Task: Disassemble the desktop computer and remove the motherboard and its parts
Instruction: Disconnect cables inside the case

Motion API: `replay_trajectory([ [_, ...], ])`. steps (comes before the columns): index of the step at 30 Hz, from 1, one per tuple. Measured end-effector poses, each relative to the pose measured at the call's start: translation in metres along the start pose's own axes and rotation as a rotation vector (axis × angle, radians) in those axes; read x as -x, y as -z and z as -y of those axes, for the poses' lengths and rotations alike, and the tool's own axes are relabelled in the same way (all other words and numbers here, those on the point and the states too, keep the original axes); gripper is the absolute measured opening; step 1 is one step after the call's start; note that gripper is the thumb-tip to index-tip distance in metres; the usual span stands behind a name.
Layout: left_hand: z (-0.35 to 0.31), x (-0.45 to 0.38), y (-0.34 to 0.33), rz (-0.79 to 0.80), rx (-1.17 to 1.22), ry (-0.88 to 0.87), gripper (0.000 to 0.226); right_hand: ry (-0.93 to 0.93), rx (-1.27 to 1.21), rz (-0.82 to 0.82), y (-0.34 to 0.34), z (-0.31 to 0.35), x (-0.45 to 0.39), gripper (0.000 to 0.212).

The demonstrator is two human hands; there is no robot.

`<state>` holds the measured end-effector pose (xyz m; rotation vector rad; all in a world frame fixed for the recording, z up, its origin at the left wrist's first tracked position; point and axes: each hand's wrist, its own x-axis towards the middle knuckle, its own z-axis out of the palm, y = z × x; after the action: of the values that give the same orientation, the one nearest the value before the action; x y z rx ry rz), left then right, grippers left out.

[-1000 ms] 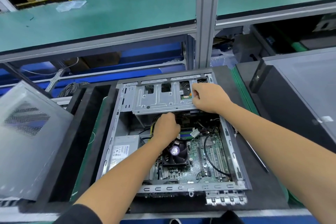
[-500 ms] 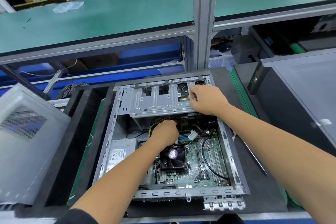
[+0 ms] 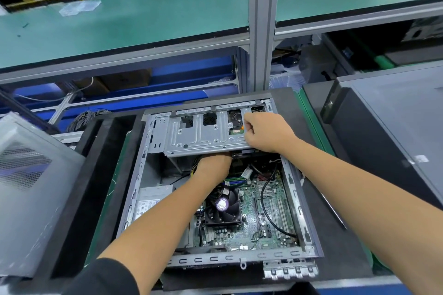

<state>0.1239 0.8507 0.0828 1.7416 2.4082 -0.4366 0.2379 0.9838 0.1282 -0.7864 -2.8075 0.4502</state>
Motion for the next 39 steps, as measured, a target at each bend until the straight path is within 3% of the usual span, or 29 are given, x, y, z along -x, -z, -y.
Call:
replay_trajectory([
  [12,0.012,-0.009,-0.009,-0.040,0.000,-0.105,0.034,0.002,-0.009,-0.007,0.000,0.000,0.001,0.006],
  [16,0.013,-0.010,-0.009,0.019,0.144,-0.053,0.038,0.003,-0.010,-0.011,-0.001,0.000,0.000,0.007],
  [25,0.011,-0.010,-0.006,-0.033,0.024,-0.109,0.030,-0.016,-0.019,0.012,-0.001,0.000,0.000,0.005],
  [39,0.015,-0.014,-0.014,-0.003,0.205,-0.079,0.030,-0.015,-0.031,0.011,0.000,0.000,0.001,0.004],
])
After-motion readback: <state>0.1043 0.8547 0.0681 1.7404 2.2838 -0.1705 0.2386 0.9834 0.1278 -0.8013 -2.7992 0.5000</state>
